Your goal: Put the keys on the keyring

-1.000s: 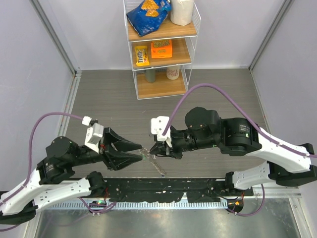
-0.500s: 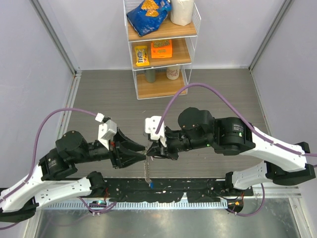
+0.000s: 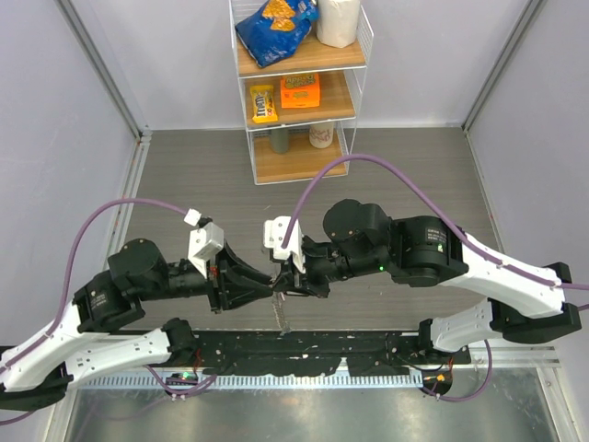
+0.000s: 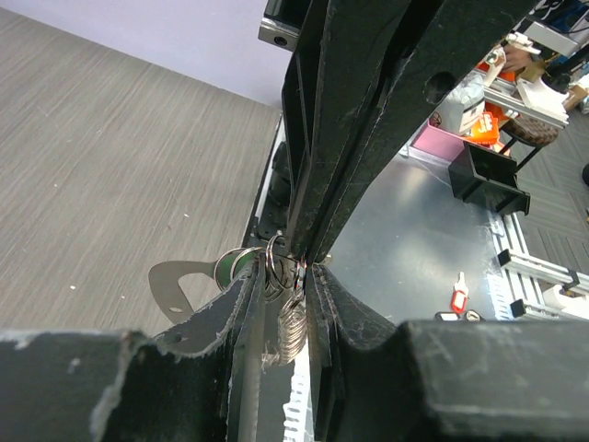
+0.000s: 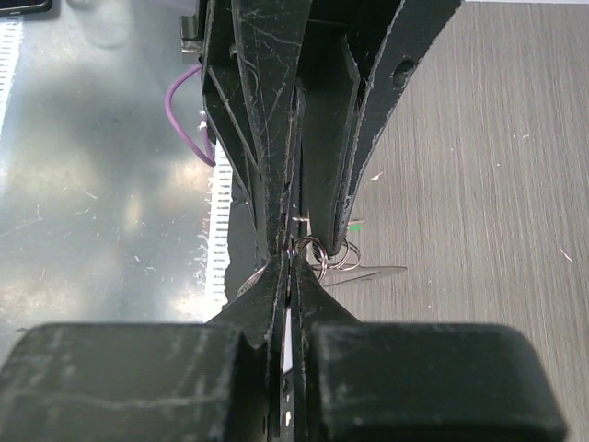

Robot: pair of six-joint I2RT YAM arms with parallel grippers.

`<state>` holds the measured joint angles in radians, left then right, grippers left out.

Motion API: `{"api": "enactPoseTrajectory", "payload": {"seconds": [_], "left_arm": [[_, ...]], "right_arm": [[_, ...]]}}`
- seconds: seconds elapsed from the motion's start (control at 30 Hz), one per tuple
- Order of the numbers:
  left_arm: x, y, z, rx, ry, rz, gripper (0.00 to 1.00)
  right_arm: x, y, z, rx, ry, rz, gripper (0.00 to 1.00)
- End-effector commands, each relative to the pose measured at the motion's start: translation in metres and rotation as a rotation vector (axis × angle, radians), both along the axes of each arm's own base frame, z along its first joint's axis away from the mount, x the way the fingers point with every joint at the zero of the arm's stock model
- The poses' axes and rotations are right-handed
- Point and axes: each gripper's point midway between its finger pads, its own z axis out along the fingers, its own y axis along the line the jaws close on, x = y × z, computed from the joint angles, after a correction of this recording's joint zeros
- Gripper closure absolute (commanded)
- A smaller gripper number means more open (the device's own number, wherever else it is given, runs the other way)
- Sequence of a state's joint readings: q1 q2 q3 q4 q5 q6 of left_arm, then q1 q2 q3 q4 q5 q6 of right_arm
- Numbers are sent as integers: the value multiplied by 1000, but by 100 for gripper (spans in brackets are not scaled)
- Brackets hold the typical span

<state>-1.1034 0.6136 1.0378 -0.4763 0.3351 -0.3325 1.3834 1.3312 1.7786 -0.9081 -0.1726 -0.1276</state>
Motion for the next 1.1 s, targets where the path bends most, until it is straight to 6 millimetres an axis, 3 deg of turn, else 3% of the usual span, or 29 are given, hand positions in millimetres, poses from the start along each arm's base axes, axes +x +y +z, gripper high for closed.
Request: {"api": "enactPoseTrajectory", "payload": {"seconds": [0.0, 0.23, 0.27, 0.37, 0.77, 0.9, 1.07], "left_arm": [[-4, -4, 12, -26, -21, -36, 72], [-7, -6, 9, -22, -13, -57, 73], [-7, -7, 8, -20, -12, -59, 76], [-8, -8, 6, -11, -13, -68, 99], [0, 1, 11, -51, -79, -11, 100], [4, 3, 12, -68, -96, 16, 100], [7, 8, 15, -95, -111, 48, 100]], "right_arm": [[-6, 8, 36, 120, 0, 28, 95], [-5, 10, 36, 126, 3, 21, 95], [-4, 10, 36, 127, 2, 20, 95], [-4, 10, 39, 138, 1, 17, 95], [-4, 7, 41, 173, -8, 14, 95], [-2, 0, 46, 215, -24, 1, 87], [1, -10, 58, 279, -52, -22, 64]]}}
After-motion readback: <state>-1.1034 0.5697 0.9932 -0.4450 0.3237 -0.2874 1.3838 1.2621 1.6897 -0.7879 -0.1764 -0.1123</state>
